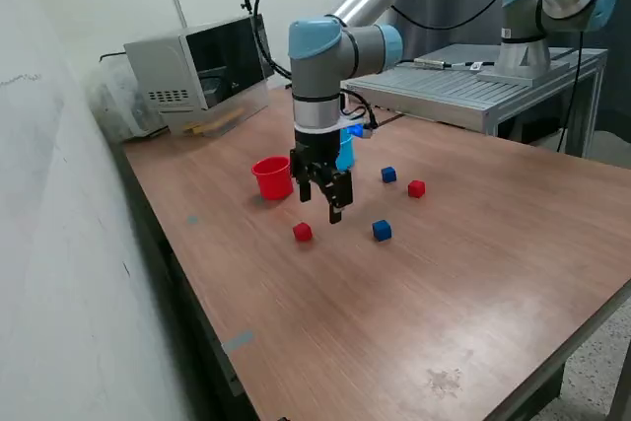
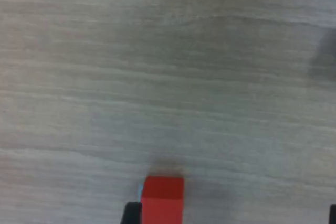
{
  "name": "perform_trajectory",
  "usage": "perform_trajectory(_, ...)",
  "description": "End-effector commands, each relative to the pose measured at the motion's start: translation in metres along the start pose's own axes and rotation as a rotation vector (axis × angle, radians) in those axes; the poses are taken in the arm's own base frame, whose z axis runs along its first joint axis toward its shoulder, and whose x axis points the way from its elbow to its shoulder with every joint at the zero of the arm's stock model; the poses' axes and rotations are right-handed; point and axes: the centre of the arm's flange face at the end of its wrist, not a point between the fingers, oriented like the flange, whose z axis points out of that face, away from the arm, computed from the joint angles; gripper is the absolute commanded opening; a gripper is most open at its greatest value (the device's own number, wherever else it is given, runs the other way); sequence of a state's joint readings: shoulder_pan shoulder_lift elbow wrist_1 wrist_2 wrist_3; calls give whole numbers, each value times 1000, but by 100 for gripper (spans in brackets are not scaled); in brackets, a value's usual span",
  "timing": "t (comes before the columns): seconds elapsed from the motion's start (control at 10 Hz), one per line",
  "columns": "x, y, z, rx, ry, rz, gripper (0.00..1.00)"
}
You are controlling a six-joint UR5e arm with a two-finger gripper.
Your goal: Place red objects in the red bin, and blue objects in the blue bin.
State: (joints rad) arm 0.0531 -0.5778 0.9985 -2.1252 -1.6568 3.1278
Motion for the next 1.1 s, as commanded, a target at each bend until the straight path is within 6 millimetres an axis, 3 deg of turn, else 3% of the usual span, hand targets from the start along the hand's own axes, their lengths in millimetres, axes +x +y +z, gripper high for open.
perform_trajectory(0.0,3,6,10,-7,0,-17,100)
perform_trajectory(0.2,1,7,23,2,0,-19,100)
perform_trajectory(0.7,-28,16,21,-12,-5,16,100)
perform_trajectory(1.0,-27,16,31,-3,-5,15,100)
